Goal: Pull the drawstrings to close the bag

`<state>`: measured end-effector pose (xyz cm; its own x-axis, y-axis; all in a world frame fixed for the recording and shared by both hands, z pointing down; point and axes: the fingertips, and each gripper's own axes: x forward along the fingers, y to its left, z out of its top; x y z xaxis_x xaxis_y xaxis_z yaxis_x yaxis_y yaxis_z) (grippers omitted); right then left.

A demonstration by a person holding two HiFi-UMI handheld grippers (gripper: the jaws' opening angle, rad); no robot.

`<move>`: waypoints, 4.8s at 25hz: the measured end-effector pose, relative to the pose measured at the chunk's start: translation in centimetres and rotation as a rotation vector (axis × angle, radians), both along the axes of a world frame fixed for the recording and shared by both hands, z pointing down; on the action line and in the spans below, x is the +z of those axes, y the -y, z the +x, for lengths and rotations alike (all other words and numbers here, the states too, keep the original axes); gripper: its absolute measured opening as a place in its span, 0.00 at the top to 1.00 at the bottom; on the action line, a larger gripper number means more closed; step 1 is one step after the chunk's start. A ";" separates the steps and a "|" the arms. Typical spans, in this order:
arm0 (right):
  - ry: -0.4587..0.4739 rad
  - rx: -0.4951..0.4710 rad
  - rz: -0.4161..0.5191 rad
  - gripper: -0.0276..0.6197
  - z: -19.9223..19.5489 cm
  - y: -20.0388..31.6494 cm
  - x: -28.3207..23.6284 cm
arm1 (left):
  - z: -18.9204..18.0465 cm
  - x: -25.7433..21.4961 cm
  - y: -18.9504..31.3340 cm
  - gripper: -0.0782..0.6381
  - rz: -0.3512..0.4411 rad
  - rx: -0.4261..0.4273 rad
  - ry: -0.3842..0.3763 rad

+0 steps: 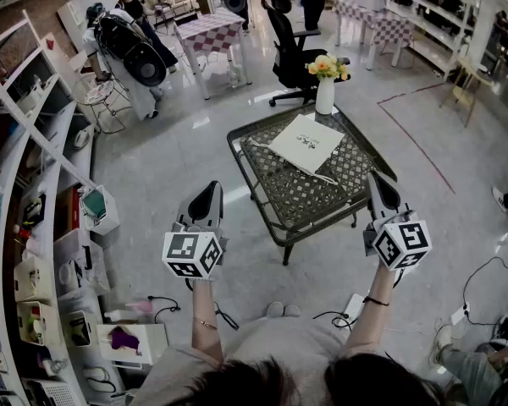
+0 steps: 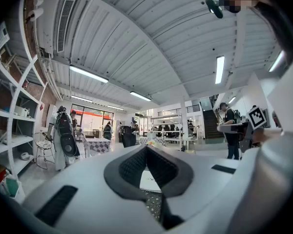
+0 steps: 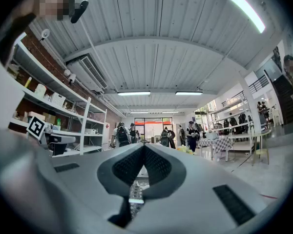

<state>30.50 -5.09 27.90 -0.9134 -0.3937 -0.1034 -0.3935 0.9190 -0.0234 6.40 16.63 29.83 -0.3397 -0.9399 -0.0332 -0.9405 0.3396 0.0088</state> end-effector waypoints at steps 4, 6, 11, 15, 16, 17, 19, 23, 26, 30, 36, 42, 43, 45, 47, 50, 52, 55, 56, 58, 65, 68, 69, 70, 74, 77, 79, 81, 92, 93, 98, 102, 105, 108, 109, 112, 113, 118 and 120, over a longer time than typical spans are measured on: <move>-0.004 -0.001 -0.001 0.92 0.1 0.1 0.1 | 0.1 0.1 0.0 0.86 0.000 -0.002 -0.002; -0.006 -0.001 -0.001 0.92 0.1 0.3 0.0 | 0.1 0.0 0.1 0.86 0.002 -0.002 -0.003; -0.008 -0.006 -0.002 0.92 0.4 0.9 -0.1 | 0.5 -0.2 0.5 0.86 0.000 -0.008 -0.007; -0.009 -0.018 0.003 0.92 0.5 1.0 -0.1 | 0.9 -0.3 0.5 0.86 -0.004 -0.016 -0.006; -0.009 -0.019 0.004 0.92 0.5 1.0 0.0 | 1.0 -0.3 0.4 0.86 -0.005 -0.018 -0.004; -0.006 -0.019 0.003 0.92 0.5 1.0 0.0 | 1.2 -0.3 0.4 0.86 -0.006 -0.020 -0.003; 0.003 -0.020 -0.001 0.92 0.4 1.2 0.1 | 1.5 -0.2 0.3 0.86 -0.008 -0.025 -0.004; 0.028 -0.037 -0.032 0.92 -0.1 1.4 0.2 | 1.7 0.4 0.2 0.86 -0.019 -0.037 -0.023; 0.039 -0.054 -0.054 0.92 -1.0 1.7 0.6 | 1.3 0.7 0.3 0.86 -0.027 -0.044 -0.029; 0.039 -0.063 -0.074 0.92 -2.4 1.8 1.4 | 0.0 1.9 0.4 0.86 -0.038 -0.048 -0.048; 0.032 -0.041 -0.103 0.92 -5.6 2.6 2.4 | -3.9 3.3 1.6 0.86 -0.046 -0.013 -0.071; 0.148 0.019 -0.163 0.92 -9.0 4.1 2.0 | -9.4 3.9 3.6 0.86 -0.055 0.048 -0.081; 0.151 0.033 -0.161 0.92 -9.7 4.2 2.0 | -10.4 4.0 3.9 0.86 -0.055 0.060 -0.082; 0.143 0.061 -0.151 0.92 -11.1 4.3 2.1 | -12.4 4.0 4.5 0.86 -0.055 0.081 -0.081; 0.134 0.087 -0.145 0.92 -12.5 4.4 2.3 | -14.3 4.1 5.2 0.86 -0.055 0.103 -0.079; 0.117 0.124 -0.137 0.92 -14.4 4.3 2.7 | -16.7 4.1 6.3 0.86 -0.059 0.142 -0.073; 0.105 0.150 -0.131 0.92 -15.3 4.0 2.9 | -17.8 4.1 6.8 0.86 -0.063 0.172 -0.066; 0.102 0.194 -0.129 0.92 -15.7 3.7 3.3 | -18.7 4.2 7.7 0.86 -0.064 0.220 -0.060; 0.099 0.210 -0.130 0.92 -15.7 3.7 3.6 | -18.8 4.3 8.1 0.86 -0.066 0.236 -0.058; 0.084 0.241 -0.131 0.92 -15.7 3.7 4.2 | -19.0 4.6 8.8 0.86 -0.070 0.264 -0.057; 0.044 0.327 -0.147 0.92 -14.6 3.9 5.9 | -19.0 6.4 11.3 0.86 -0.099 0.341 -0.079; 0.034 0.356 -0.159 0.92 -14.1 4.1 6.4 | -18.8 7.3 12.2 0.86 -0.115 0.370 -0.093; 0.029 0.364 -0.162 0.92 -14.0 4.2 6.6 | -18.8 7.6 12.6 0.86 -0.119 0.379 -0.096; 0.022 0.373 -0.164 0.92 -14.0 4.4 6.8 | -18.8 7.8 13.0 0.86 -0.123 0.386 -0.100; 0.001 0.405 -0.167 0.92 -14.4 6.3 7.5 | -19.6 8.5 15.5 0.86 -0.131 0.411 -0.110; 0.009 0.427 -0.172 0.92 -15.2 8.6 7.7 | -20.6 8.8 18.2 0.86 -0.137 0.429 -0.110; 0.016 0.442 -0.174 0.92 -15.9 10.3 7.7 | -21.4 8.6 20.1 0.86 -0.139 0.445 -0.102; 0.019 0.454 -0.174 0.92 -16.8 11.8 7.5 | -22.2 8.6 21.8 0.86 -0.143 0.460 -0.096; -0.022 0.493 -0.180 0.92 -19.0 18.6 8.1 | -24.2 9.2 30.2 0.86 -0.171 0.527 -0.120; -0.025 0.495 -0.182 0.92 -19.0 18.9 8.2 | -24.2 9.2 30.6 0.86 -0.174 0.532 -0.119; -0.037 0.496 -0.183 0.92 -18.5 20.0 8.1 | -23.7 9.4 32.7 0.86 -0.197 0.569 -0.111; -0.027 0.522 -0.181 0.92 -17.0 20.3 7.7 | -23.0 9.6 34.1 0.86 -0.223 0.606 -0.088; -0.021 0.547 -0.188 0.92 -15.9 20.3 7.9 | -22.7 10.0 34.9 0.86 -0.226 0.616 -0.105; -0.020 0.572 -0.215 0.92 -14.7 20.5 8.9 | -22.2 10.7 35.7 0.86 -0.250 0.632 -0.107; -0.021 0.581 -0.223 0.92 -14.3 20.6 9.2 | -21.9 10.8 36.0 0.86 -0.259 0.640 -0.104; -0.018 0.601 -0.246 0.92 -13.7 20.9 10.0 | -21.8 11.4 36.7 0.86 -0.294 0.653 -0.086; -0.016 0.605 -0.255 0.92 -13.7 21.0 10.2 | -22.0 11.7 36.9 0.86 -0.309 0.653 -0.077; 0.019 0.604 -0.311 0.92 -13.5 22.1 11.4 | -22.5 13.1 38.0 0.86 -0.359 0.666 -0.066; -0.005 0.597 -0.318 0.92 -13.6 23.0 11.8 | -22.9 14.0 38.7 0.86 -0.392 0.658 -0.043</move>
